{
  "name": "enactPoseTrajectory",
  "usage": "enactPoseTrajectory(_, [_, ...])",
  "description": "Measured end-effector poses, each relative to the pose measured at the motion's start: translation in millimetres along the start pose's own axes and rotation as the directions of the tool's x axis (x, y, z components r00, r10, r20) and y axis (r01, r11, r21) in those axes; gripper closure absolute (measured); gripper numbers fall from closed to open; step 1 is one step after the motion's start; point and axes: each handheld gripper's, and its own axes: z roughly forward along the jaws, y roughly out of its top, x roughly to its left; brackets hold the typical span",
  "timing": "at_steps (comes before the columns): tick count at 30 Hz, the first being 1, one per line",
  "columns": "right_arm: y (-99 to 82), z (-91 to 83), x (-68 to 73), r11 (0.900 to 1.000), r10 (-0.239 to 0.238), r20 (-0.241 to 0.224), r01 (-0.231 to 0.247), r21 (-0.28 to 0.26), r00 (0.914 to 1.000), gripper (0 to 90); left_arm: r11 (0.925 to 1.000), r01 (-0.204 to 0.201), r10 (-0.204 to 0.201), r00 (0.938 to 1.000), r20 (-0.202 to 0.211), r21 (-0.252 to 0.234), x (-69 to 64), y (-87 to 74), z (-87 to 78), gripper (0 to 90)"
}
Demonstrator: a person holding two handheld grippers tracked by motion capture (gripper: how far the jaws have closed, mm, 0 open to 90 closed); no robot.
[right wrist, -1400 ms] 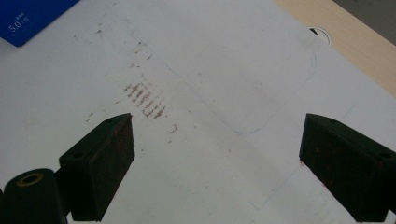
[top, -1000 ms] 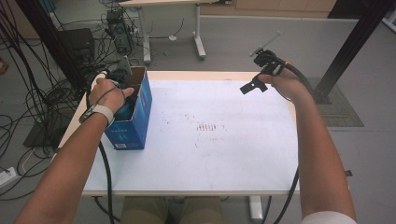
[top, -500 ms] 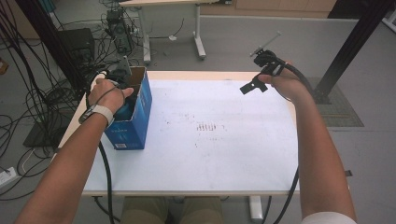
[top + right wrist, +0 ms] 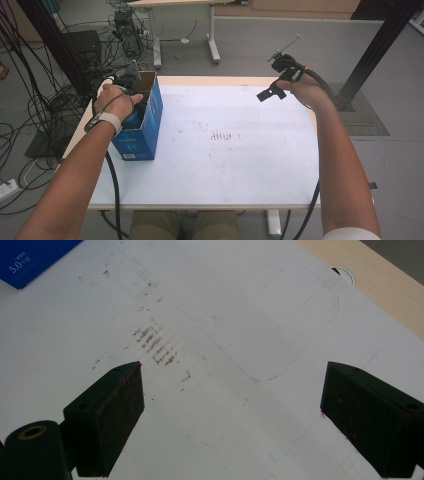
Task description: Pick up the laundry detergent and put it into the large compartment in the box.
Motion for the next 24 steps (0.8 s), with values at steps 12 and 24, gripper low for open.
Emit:
enactPoseTrajectory(12, [0.5, -0.2, 0.6, 1.0, 0.003, 0.001, -0.003, 0.001, 1.0, 10.2, 1.0, 0.003, -0.003, 1.0, 0.003, -0.001, 1.4, -0.8, -0.1, 38.2])
enactPoseTrajectory(24, [-0.7, -1.0, 0.1, 1.0, 0.002, 0.001, -0.002, 0.0, 1.0, 10.1, 1.0, 0.006, -0.006, 1.0, 0.003, 0.0, 1.4, -0.6, -0.1, 38.1])
